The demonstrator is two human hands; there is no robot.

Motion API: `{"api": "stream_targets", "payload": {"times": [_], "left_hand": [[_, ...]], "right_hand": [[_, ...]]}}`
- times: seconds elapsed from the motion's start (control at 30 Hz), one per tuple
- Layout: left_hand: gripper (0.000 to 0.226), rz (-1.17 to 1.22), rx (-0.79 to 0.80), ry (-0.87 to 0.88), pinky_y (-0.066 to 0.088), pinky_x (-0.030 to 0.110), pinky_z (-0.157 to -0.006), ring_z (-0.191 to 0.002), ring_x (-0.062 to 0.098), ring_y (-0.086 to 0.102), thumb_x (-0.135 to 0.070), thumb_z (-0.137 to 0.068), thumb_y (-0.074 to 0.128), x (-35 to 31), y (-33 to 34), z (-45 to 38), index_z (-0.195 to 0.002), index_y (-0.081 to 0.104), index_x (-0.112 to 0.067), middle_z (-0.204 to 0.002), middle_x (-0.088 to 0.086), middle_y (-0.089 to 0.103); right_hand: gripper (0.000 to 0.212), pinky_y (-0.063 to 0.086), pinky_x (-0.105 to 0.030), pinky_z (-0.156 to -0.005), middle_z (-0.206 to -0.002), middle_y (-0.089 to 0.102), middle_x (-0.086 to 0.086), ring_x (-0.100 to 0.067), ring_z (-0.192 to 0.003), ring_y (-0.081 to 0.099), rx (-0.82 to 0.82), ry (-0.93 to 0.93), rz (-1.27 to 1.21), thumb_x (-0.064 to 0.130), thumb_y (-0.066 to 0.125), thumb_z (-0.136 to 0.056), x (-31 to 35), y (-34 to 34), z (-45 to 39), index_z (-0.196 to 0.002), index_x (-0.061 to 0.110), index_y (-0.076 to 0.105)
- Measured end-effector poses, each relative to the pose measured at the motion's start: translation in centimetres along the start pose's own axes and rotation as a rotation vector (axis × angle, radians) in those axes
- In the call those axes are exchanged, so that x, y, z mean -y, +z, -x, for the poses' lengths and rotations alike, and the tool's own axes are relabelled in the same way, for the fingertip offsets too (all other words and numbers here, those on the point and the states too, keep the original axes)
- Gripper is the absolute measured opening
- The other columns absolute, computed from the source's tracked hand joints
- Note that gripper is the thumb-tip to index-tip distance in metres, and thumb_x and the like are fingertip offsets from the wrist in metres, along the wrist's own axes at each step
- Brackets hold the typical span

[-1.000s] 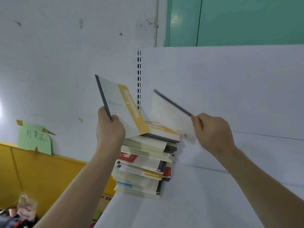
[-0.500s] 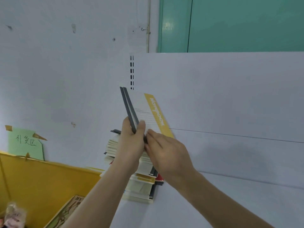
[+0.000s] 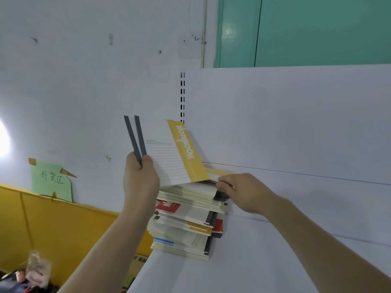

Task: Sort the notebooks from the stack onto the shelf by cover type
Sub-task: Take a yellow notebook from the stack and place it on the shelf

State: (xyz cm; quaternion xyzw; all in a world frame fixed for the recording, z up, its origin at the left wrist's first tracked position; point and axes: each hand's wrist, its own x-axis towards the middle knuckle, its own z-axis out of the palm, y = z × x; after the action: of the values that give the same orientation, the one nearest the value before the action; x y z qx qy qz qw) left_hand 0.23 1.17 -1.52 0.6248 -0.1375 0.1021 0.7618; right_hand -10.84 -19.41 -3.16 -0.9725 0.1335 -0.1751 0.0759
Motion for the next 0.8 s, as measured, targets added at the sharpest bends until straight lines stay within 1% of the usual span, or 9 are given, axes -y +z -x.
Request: {"api": "stream_targets", "payload": {"times": [0.1,0.23,0.33,0.4,0.47,0.53,0.63,0.7,0.8], "left_hand": [[0.015,-0.011,-0.024,-0.002,0.056,0.049,-0.089,-0.093,0.012,0.057,-0.028,-0.107,0.035,-0.1,-0.2,0.0,-0.113,0.049,-0.029,-0.102,-0.011,0.059],[0.014,-0.012,-0.06,0.005,0.056,0.044,-0.084,-0.09,0.008,0.054,-0.028,-0.108,0.033,-0.1,-0.3,0.2,-0.112,0.047,-0.028,-0.1,-0.015,0.056],[0.014,-0.004,-0.075,0.0,0.052,0.039,-0.079,-0.088,0.007,0.053,-0.028,-0.108,0.033,-0.2,-0.2,0.4,-0.112,0.046,-0.028,-0.098,-0.015,0.055],[0.014,0.013,-0.058,-0.01,0.049,0.036,-0.075,-0.087,0.007,0.053,-0.028,-0.108,0.033,-0.3,0.2,0.8,-0.113,0.046,-0.027,-0.099,-0.013,0.056],[0.016,0.022,-0.023,-0.019,0.047,0.032,-0.07,-0.088,0.009,0.055,-0.028,-0.108,0.033,-0.4,1.0,1.5,-0.113,0.048,-0.026,-0.099,-0.012,0.057],[0.016,0.028,0.03,-0.018,0.048,0.032,-0.068,-0.089,0.011,0.058,-0.029,-0.108,0.033,-0.5,1.9,2.6,-0.114,0.048,-0.028,-0.1,-0.011,0.06],[0.017,0.056,0.109,-0.007,0.054,0.041,-0.075,-0.091,0.018,0.062,-0.03,-0.107,0.035,-0.8,3.4,4.1,-0.113,0.051,-0.03,-0.101,-0.005,0.064],[0.017,0.103,0.158,-0.016,0.055,0.045,-0.082,-0.091,0.02,0.064,-0.029,-0.106,0.038,-0.9,4.3,4.9,-0.106,0.055,-0.029,-0.099,-0.001,0.067],[0.011,0.162,0.238,0.012,0.057,0.042,-0.086,-0.092,0.013,0.069,-0.034,-0.105,0.046,-0.7,5.2,6.0,-0.104,0.057,-0.031,-0.097,-0.006,0.071]], "right_hand": [[0.043,0.048,-0.038,-0.069,-0.076,0.063,-0.002,-0.026,-0.074,0.058,-0.179,-0.05,0.293,0.043,0.026,-0.104,0.3,-0.3,0.5,-0.093,0.018,0.06],[0.042,0.039,-0.034,-0.055,-0.058,0.05,0.001,-0.025,-0.056,0.051,-0.356,-0.004,0.238,0.042,0.026,-0.104,-0.2,-1.5,0.4,-0.075,0.018,0.044],[0.041,0.032,-0.032,-0.048,-0.047,0.04,0.003,-0.026,-0.044,0.041,-0.649,0.047,0.085,0.033,0.036,-0.103,-1.0,-3.3,0.7,-0.067,0.015,0.042],[0.041,0.032,-0.031,-0.044,-0.044,0.035,0.004,-0.025,-0.04,0.037,-0.788,0.004,0.021,0.03,0.038,-0.103,-0.4,-4.0,1.2,-0.065,0.013,0.042],[0.04,0.036,-0.032,-0.044,-0.046,0.036,0.004,-0.028,-0.041,0.041,-0.838,-0.053,0.059,0.032,0.034,-0.102,1.2,-4.0,1.8,-0.068,0.014,0.045],[0.038,0.041,-0.034,-0.044,-0.052,0.044,0.005,-0.028,-0.045,0.047,-0.824,-0.101,0.097,0.035,0.031,-0.1,3.3,-3.2,2.6,-0.074,0.017,0.053],[0.032,0.046,-0.032,-0.05,-0.065,0.061,0.004,-0.023,-0.057,0.059,-0.851,-0.164,0.212,0.031,0.042,-0.099,6.3,-1.1,3.7,-0.082,0.018,0.066],[0.031,0.052,-0.032,-0.068,-0.082,0.07,0.0,-0.02,-0.078,0.066,-0.829,-0.178,0.21,0.028,0.046,-0.099,7.3,0.5,4.0,-0.089,0.014,0.071],[0.037,0.052,-0.039,-0.092,-0.112,0.071,-0.01,-0.025,-0.107,0.065,-0.757,-0.179,0.121,0.027,0.042,-0.1,7.2,2.3,4.8,-0.111,0.006,0.071]]}}
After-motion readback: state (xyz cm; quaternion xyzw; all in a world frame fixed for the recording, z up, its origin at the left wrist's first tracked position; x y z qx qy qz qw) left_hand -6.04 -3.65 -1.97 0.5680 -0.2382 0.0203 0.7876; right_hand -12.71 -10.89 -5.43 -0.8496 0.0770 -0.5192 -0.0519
